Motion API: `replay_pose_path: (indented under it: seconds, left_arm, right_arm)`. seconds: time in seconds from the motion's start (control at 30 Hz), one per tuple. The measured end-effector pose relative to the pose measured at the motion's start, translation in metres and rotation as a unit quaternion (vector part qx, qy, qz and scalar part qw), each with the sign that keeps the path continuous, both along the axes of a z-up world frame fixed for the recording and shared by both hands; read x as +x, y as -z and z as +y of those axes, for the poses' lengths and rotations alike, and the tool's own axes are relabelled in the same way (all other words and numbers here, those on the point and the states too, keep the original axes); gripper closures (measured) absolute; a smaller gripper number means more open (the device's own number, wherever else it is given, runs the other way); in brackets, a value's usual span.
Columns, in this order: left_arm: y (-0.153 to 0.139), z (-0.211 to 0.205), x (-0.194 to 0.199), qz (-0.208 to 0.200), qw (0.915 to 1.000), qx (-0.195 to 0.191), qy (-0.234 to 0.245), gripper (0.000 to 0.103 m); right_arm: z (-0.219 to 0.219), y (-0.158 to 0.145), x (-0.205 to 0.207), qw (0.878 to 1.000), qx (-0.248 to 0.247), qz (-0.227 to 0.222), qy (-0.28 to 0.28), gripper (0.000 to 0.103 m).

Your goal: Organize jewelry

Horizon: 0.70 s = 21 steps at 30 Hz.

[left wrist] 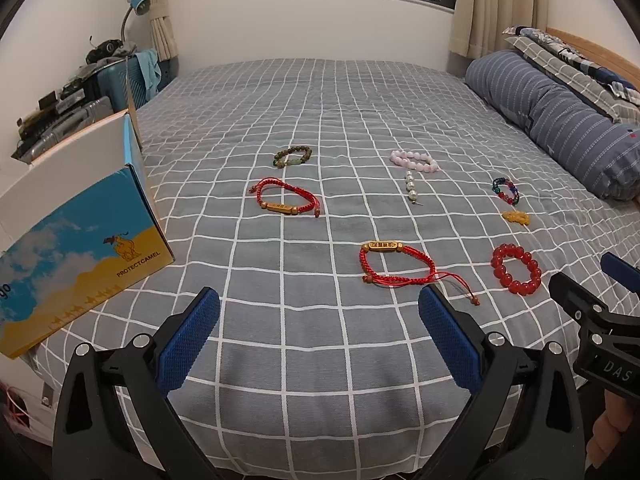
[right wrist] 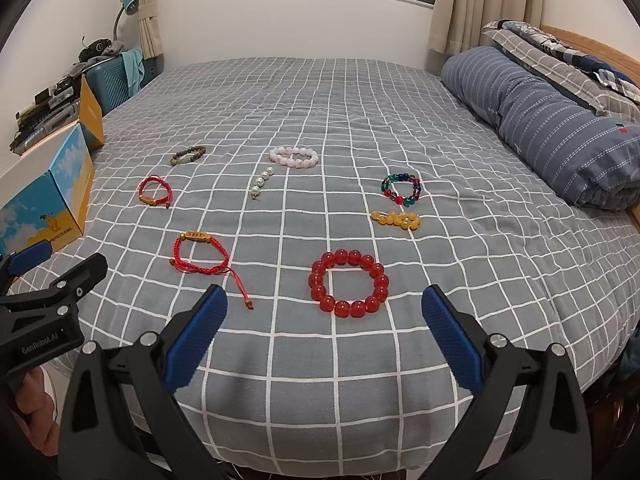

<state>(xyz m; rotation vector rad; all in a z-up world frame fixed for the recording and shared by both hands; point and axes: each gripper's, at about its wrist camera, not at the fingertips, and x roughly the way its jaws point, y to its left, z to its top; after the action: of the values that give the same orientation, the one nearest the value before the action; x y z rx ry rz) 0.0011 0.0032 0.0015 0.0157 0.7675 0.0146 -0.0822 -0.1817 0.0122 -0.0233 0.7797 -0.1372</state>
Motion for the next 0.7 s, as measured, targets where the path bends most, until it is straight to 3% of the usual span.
replay_pose_path:
  seconds: [0.7]
  left_arm:
    - [0.0023, -0.0013, -0.0018, 0.002, 1.0, 0.003, 0.004, 0.006]
  right_arm:
    - [-0.0017, -0.0001, -0.0004, 1.0, 0.001, -0.002, 0.003, 0.009]
